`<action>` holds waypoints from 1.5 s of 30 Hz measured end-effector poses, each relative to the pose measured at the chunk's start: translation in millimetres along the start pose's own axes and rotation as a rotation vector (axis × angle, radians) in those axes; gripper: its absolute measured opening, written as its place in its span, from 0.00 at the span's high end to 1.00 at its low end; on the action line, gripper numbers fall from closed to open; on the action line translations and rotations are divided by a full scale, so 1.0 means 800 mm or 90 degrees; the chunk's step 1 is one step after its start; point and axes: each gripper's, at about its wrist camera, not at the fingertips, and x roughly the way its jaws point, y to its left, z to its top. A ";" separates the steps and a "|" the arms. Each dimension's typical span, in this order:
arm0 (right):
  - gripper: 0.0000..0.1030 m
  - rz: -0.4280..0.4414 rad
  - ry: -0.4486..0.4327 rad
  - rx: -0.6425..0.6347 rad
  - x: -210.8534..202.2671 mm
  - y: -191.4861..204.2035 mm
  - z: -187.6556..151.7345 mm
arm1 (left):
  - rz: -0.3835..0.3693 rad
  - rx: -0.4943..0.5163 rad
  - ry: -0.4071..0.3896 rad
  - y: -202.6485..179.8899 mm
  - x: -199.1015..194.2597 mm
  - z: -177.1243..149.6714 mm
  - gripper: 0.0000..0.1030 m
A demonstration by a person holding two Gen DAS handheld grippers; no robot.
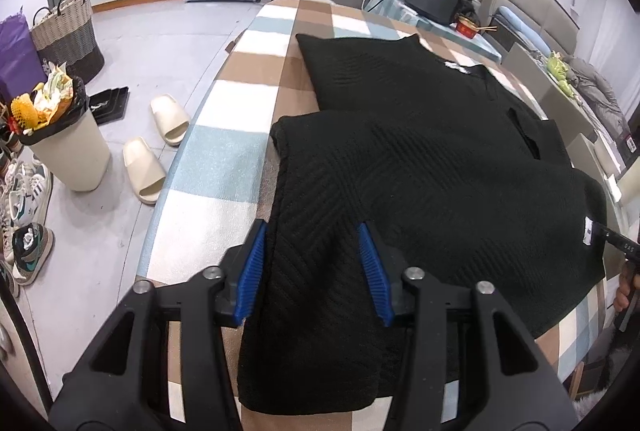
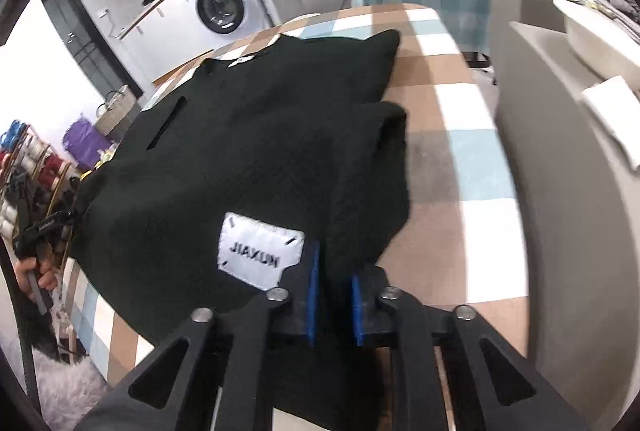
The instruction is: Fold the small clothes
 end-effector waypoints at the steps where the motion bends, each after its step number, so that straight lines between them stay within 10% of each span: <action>1: 0.73 0.006 -0.003 -0.004 0.003 0.000 0.002 | 0.002 0.004 0.001 -0.001 0.000 0.001 0.83; 5: 0.93 -0.008 -0.018 -0.021 0.007 0.003 0.005 | -0.009 0.014 -0.013 -0.006 -0.011 0.003 0.97; 19: 0.95 -0.032 -0.207 0.010 -0.025 0.017 0.091 | -0.042 -0.005 -0.128 -0.010 -0.023 0.094 0.97; 27: 0.92 -0.130 -0.124 0.050 0.059 -0.004 0.134 | 0.006 -0.037 -0.052 0.007 0.067 0.127 0.96; 35: 0.56 -0.111 -0.081 0.069 0.047 -0.027 0.099 | 0.020 -0.024 -0.026 0.011 0.086 0.099 0.56; 39: 0.56 -0.082 -0.062 0.076 0.060 -0.030 0.095 | -0.001 -0.038 -0.007 0.005 0.108 0.099 0.56; 45: 0.66 -0.083 -0.025 0.029 0.083 -0.007 0.092 | 0.005 0.024 -0.002 -0.026 0.115 0.097 0.82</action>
